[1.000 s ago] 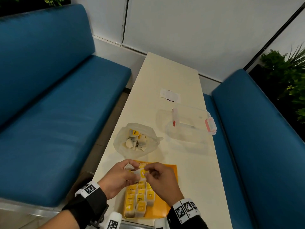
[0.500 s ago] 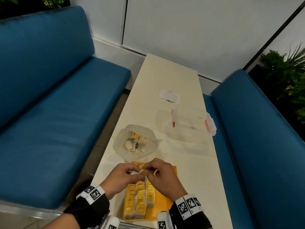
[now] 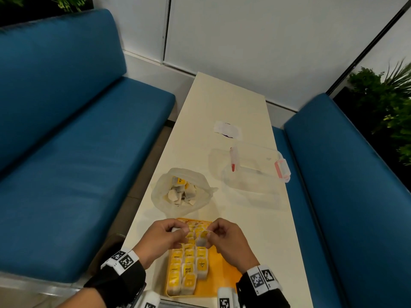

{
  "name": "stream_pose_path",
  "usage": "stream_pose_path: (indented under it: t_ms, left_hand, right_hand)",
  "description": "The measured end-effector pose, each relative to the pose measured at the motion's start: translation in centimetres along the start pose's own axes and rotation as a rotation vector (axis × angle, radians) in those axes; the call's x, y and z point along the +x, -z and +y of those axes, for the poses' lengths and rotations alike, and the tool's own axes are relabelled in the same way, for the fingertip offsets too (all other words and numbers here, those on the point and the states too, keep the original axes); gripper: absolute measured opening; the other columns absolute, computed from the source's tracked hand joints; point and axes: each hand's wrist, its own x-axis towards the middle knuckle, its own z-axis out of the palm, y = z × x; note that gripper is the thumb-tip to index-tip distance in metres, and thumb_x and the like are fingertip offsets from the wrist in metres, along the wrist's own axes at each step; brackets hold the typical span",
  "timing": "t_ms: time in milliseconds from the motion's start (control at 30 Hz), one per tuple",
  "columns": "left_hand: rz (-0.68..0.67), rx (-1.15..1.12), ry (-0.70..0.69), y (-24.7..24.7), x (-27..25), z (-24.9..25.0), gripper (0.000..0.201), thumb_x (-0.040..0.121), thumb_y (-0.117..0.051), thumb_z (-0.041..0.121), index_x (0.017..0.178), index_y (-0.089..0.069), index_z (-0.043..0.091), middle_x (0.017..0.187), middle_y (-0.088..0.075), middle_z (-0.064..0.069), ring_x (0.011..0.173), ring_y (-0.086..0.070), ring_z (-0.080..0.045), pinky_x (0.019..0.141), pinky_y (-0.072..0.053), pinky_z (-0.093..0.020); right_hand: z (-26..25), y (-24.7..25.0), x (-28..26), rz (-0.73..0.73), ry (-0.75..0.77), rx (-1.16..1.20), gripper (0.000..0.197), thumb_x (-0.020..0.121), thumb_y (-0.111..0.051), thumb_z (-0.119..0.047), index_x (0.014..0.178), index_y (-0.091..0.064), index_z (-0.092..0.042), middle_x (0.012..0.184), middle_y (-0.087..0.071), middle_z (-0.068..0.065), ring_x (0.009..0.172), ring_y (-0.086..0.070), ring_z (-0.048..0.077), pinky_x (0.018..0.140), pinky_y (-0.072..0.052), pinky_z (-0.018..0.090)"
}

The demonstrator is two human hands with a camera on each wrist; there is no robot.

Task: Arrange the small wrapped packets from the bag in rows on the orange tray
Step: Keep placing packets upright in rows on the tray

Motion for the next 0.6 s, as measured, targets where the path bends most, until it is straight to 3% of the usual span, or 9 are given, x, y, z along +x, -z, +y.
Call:
stream_pose_path:
  t_ms: [100, 233, 500, 600]
  left_hand:
    - [-0.007, -0.007, 0.023, 0.0, 0.1, -0.3, 0.014, 0.091, -0.075, 0.018, 0.099, -0.075, 0.007, 0.098, -0.076, -0.011, 0.090, -0.077, -0.025, 0.086, -0.062, -0.041]
    - [-0.006, -0.005, 0.027, -0.1, 0.0, -0.5, 0.013, 0.091, -0.075, 0.018, 0.098, -0.074, 0.007, 0.094, -0.076, -0.009, 0.090, -0.077, -0.024, 0.087, -0.061, -0.041]
    - [0.003, 0.027, 0.025, -0.2, -0.2, -0.3, 0.014, 0.091, -0.074, 0.017, 0.101, -0.073, 0.007, 0.101, -0.076, -0.008, 0.089, -0.077, -0.022, 0.085, -0.061, -0.038]
    - [0.004, 0.036, 0.026, -0.2, -0.3, -0.2, 0.013, 0.092, -0.074, 0.017, 0.100, -0.073, 0.007, 0.104, -0.075, -0.007, 0.089, -0.077, -0.022, 0.085, -0.061, -0.037]
  right_hand:
    - [1.5, -0.1, -0.4, -0.058, -0.072, -0.056, 0.010, 0.090, -0.062, -0.007, 0.085, -0.060, -0.015, 0.069, -0.072, 0.012, 0.064, -0.069, 0.017, 0.053, -0.044, 0.021]
    - [2.5, -0.4, -1.4, -0.161, -0.155, -0.144, 0.011, 0.094, -0.057, -0.008, 0.088, -0.057, -0.017, 0.070, -0.069, 0.005, 0.061, -0.069, 0.012, 0.048, -0.046, 0.020]
    - [3.9, -1.4, -2.4, -0.243, -0.265, -0.303, 0.011, 0.089, -0.058, -0.014, 0.086, -0.059, -0.025, 0.066, -0.071, 0.004, 0.054, -0.065, 0.012, 0.057, -0.052, 0.030]
    - [4.5, -2.0, -2.3, -0.266, -0.296, -0.332, 0.014, 0.088, -0.057, -0.011, 0.086, -0.059, -0.025, 0.065, -0.070, 0.001, 0.047, -0.062, 0.006, 0.053, -0.051, 0.027]
